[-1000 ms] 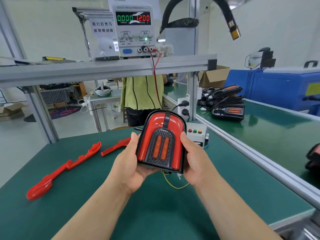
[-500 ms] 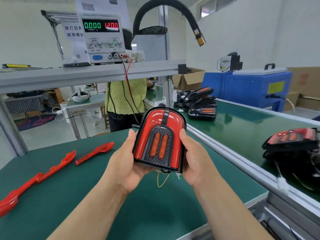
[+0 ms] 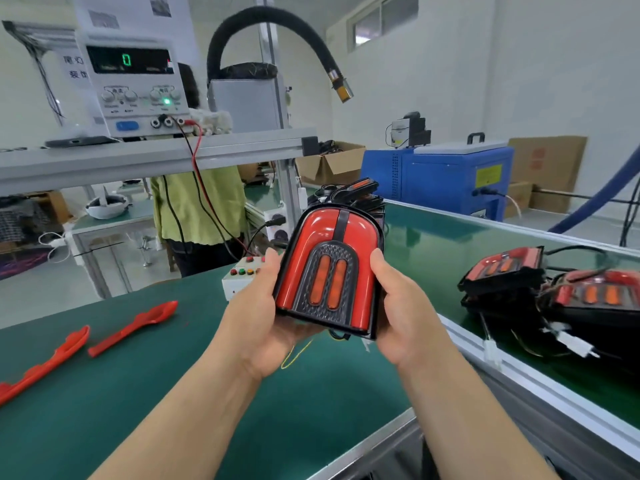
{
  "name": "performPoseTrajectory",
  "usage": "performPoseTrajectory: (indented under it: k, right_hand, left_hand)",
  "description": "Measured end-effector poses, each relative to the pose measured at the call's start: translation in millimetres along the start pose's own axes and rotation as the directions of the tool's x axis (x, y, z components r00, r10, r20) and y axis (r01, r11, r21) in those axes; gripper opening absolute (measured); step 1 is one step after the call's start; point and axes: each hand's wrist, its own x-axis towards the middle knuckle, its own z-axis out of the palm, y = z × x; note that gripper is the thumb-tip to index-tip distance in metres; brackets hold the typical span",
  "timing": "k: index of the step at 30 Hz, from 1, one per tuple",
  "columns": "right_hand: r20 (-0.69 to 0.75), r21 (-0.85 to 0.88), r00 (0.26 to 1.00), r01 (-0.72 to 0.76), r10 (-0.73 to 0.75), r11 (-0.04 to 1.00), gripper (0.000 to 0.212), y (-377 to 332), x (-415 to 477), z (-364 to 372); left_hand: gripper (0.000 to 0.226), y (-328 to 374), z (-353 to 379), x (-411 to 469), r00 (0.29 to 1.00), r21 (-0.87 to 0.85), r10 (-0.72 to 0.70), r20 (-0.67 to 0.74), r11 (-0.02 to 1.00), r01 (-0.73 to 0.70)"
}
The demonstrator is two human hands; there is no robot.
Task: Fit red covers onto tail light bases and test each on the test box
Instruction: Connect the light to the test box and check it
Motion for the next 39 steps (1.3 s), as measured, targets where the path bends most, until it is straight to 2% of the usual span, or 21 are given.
performPoseTrajectory:
  k: [8,20,29,39]
  right_hand:
    - [-0.079,-0.002,0.993,0.086,-0.086,0.996,0.038,-31.6,-13.5,-32.5]
    - [-0.175,-0.029,0.965,0.195,-0.197,0.980,0.036,-75.2,-46.0,-66.1]
    - [-0.304,-0.080,0.913,0.261,-0.273,0.962,0.036,-111.7,-67.2,-94.3]
    - [-0.437,-0.189,0.805,0.355,-0.402,0.916,0.032,-187.6,-72.2,-134.2]
  left_hand:
    - [0.057,-10.8,44.4,9.7,0.992,0.039,0.009,0.126,0.999,-0.014]
    - [0.059,-22.4,106.4,18.4,0.972,0.031,-0.050,0.227,0.999,0.044]
    - [0.061,-30.8,158.6,25.8,0.942,0.060,-0.079,0.328,0.996,0.062]
    - [0.061,-32.0,251.1,54.3,0.889,0.063,-0.135,0.438,0.991,0.120]
